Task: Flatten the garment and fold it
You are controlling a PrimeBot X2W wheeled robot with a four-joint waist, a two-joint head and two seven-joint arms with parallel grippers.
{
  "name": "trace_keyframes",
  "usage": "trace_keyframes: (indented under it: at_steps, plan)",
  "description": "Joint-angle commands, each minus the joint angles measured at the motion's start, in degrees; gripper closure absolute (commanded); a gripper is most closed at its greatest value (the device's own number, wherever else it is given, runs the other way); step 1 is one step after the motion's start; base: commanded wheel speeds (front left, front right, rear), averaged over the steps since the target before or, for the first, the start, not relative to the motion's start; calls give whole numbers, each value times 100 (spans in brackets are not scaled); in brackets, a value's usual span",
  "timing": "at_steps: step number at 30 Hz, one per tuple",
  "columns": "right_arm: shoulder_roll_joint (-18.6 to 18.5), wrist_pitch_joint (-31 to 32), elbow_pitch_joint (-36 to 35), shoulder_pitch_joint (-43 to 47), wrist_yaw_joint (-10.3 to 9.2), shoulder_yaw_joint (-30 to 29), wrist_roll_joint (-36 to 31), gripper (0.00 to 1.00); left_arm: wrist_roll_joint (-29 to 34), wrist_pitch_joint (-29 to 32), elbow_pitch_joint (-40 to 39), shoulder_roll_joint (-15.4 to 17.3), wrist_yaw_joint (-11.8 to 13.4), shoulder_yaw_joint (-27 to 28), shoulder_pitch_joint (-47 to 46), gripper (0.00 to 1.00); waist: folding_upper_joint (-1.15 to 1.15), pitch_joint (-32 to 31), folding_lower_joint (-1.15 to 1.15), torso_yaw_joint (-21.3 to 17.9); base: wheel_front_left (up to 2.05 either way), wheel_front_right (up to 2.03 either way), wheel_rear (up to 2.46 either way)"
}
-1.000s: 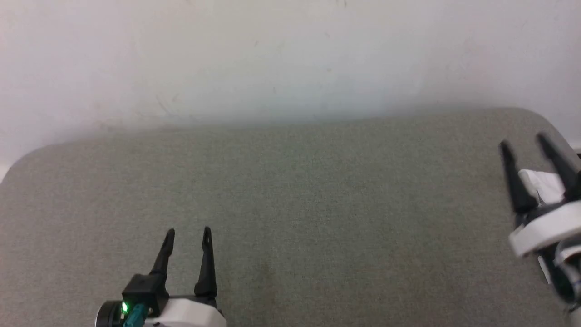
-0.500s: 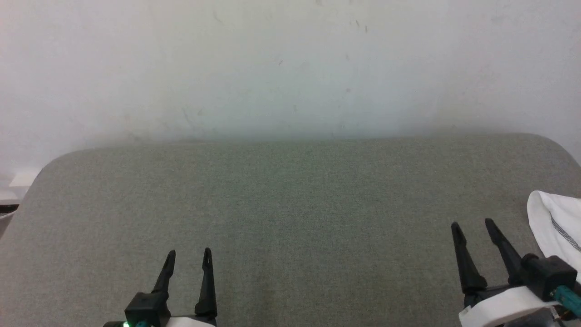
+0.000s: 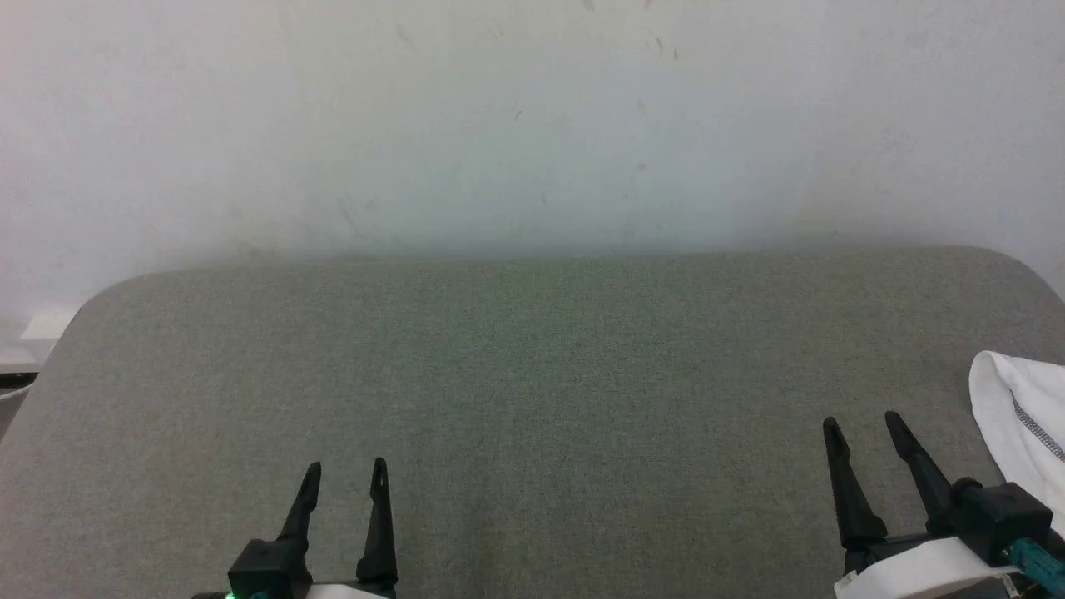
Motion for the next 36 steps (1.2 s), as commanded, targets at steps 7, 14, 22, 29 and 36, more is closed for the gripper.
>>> trace_keyframes:
  at_steps: [7,14,22,29,36]
  plan:
    - [34,7,-57,-1,0,-41,10,100,-252,4,-4,0,50,-19,0,100,0,7,0,8,0,0,0]
    - [42,47,-70,-18,1,-35,-25,100,-218,53,-18,0,38,-6,-25,100,0,26,0,5,0,0,0]
    - [61,128,-100,-56,0,-33,-99,100,-143,147,-50,0,12,31,-77,100,0,66,0,1,0,0,0]
    - [78,199,-127,-89,-1,-32,-164,100,-78,229,-78,0,-11,63,-122,100,0,100,0,-3,0,0,0]
    - [95,269,-154,-122,-1,-30,-229,100,-14,311,-107,-1,-34,94,-167,100,0,135,0,-7,0,0,0]
